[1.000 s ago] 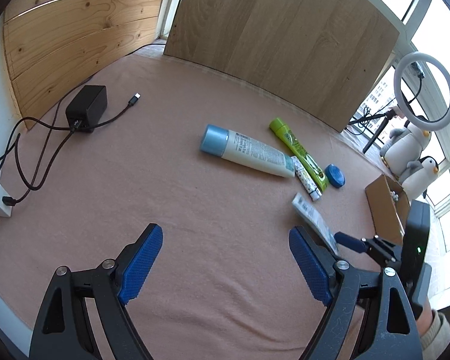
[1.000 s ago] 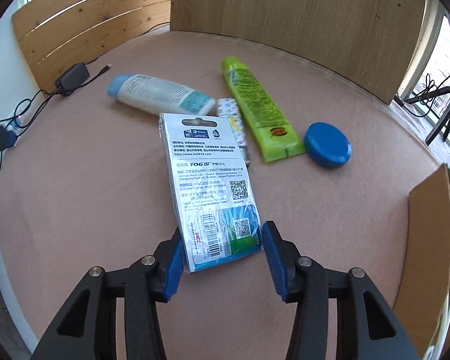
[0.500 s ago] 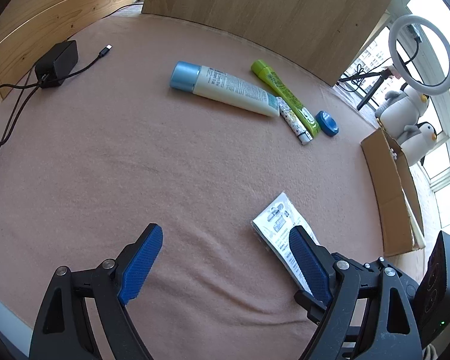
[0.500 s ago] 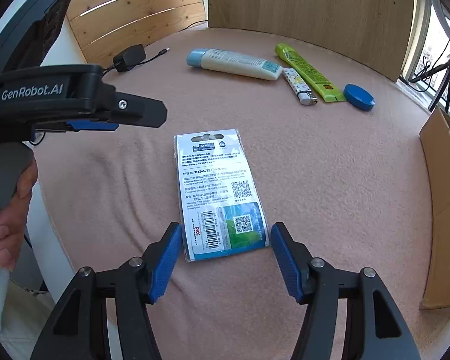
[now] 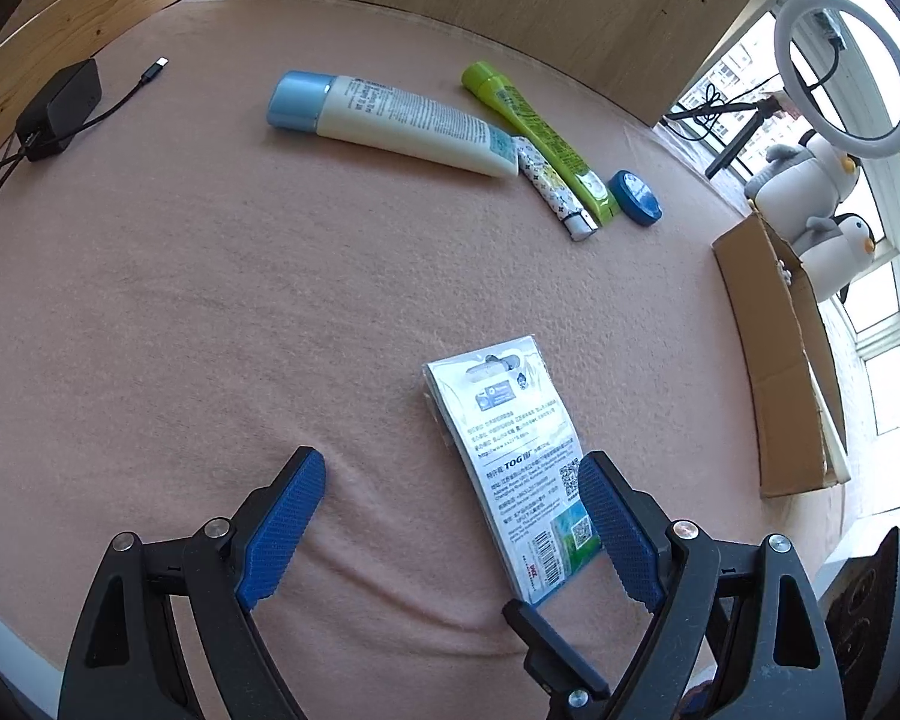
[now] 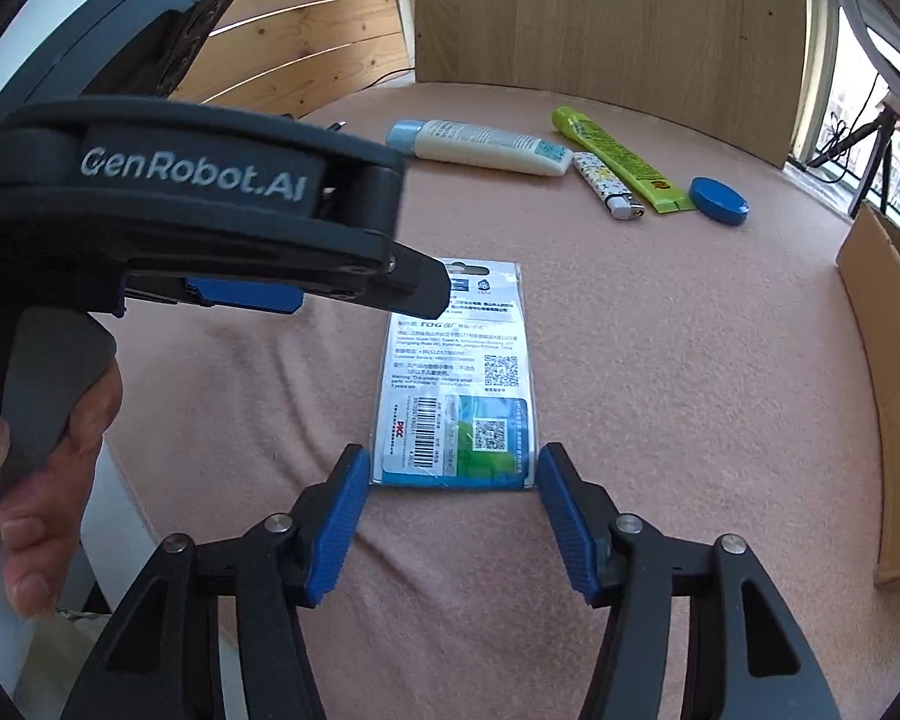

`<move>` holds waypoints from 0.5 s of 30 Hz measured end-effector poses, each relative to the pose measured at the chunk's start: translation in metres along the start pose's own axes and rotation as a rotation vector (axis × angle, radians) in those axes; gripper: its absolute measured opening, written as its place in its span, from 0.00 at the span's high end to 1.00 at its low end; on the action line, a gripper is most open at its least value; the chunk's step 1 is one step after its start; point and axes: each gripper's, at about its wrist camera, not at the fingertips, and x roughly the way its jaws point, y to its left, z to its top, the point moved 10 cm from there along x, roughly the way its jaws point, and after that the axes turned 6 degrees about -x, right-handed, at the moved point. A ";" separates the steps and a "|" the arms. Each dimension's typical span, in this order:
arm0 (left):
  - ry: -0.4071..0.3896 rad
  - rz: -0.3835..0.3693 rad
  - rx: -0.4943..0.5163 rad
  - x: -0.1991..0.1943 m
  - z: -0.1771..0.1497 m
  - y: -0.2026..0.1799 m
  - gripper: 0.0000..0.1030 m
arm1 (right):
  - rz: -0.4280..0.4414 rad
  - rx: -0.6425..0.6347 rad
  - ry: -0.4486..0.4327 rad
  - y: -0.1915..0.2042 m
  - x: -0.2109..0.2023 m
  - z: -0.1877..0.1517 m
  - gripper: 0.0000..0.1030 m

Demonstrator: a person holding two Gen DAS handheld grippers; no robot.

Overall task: Organize objects
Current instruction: 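Lift the card package with the right tool while the left tool closes on it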

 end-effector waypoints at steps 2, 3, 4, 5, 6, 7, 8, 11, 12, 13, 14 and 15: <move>0.008 0.004 0.011 0.004 0.001 -0.006 0.14 | -0.017 0.008 -0.008 0.001 0.000 0.001 0.50; 0.011 0.002 0.021 0.006 0.002 -0.011 0.14 | -0.024 0.007 -0.012 0.002 0.000 0.000 0.50; 0.019 0.004 0.031 0.009 0.003 -0.015 0.14 | -0.030 0.001 -0.016 0.003 -0.001 0.000 0.50; 0.027 0.007 0.038 0.011 0.003 -0.018 0.14 | -0.037 -0.010 -0.021 0.006 -0.002 -0.001 0.50; 0.035 0.014 0.046 0.013 0.004 -0.020 0.14 | -0.044 -0.026 -0.025 0.008 -0.003 -0.002 0.50; 0.038 0.025 0.054 0.014 0.004 -0.022 0.14 | -0.052 -0.044 -0.029 0.012 -0.004 -0.003 0.50; 0.040 0.034 0.060 0.015 0.004 -0.022 0.14 | -0.061 -0.061 -0.034 0.016 -0.004 -0.004 0.51; 0.037 0.040 0.052 0.016 0.005 -0.022 0.15 | -0.107 -0.109 -0.057 0.022 -0.006 -0.005 0.51; 0.037 0.044 0.053 0.015 0.004 -0.022 0.17 | -0.122 -0.123 -0.064 0.022 -0.007 -0.005 0.51; 0.038 0.046 0.054 0.015 0.004 -0.022 0.17 | -0.134 -0.134 -0.070 0.022 -0.008 -0.005 0.51; 0.039 0.046 0.051 0.014 0.004 -0.021 0.18 | -0.146 -0.146 -0.075 0.023 -0.009 -0.004 0.51; 0.039 0.045 0.045 0.013 0.005 -0.020 0.20 | -0.159 -0.161 -0.080 0.023 -0.010 -0.004 0.51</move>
